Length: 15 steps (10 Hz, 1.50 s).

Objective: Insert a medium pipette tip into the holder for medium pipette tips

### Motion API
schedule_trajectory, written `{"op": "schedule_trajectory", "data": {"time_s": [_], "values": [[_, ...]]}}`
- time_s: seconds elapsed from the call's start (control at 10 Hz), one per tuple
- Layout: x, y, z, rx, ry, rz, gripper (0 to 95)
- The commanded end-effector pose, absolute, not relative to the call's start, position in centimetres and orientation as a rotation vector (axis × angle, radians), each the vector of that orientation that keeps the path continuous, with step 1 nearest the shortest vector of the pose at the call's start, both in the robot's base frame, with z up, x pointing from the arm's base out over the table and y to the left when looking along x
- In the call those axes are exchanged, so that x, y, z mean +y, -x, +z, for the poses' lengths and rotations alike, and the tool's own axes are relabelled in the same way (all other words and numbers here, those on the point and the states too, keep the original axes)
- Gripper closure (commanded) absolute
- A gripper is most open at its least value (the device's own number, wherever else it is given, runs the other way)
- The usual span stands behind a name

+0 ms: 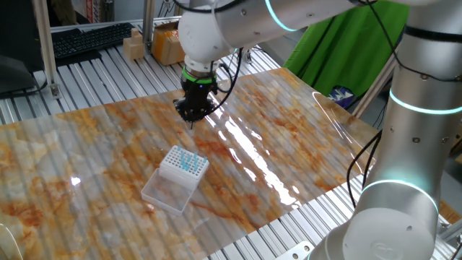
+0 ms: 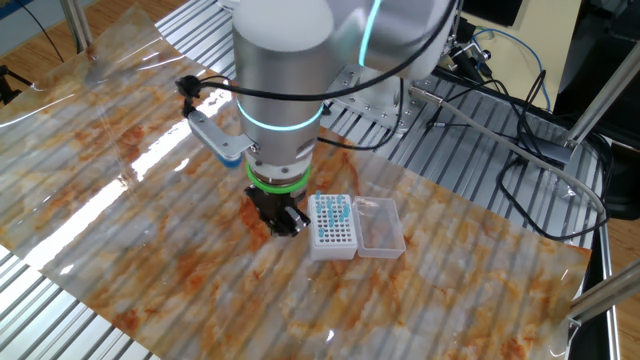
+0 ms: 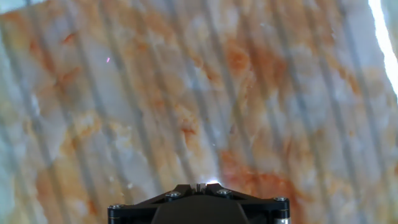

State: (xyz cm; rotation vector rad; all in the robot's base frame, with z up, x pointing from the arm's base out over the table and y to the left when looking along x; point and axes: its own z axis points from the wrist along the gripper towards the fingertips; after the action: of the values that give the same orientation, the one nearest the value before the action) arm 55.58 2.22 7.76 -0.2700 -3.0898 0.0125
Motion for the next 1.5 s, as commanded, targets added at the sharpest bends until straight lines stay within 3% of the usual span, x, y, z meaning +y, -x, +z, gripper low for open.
{"op": "schedule_trajectory", "data": {"time_s": [0.1, 0.3, 0.8, 1.5], "values": [[1.0, -55.2, 8.2, -3.097, 0.054, 0.045, 95.0], [0.3, -54.6, 8.8, -3.098, -0.027, 0.08, 95.0], [-0.8, -55.0, 8.1, -3.106, -0.041, 0.018, 95.0], [-1.3, -55.6, 7.4, -3.098, -0.021, 0.018, 95.0]]}}
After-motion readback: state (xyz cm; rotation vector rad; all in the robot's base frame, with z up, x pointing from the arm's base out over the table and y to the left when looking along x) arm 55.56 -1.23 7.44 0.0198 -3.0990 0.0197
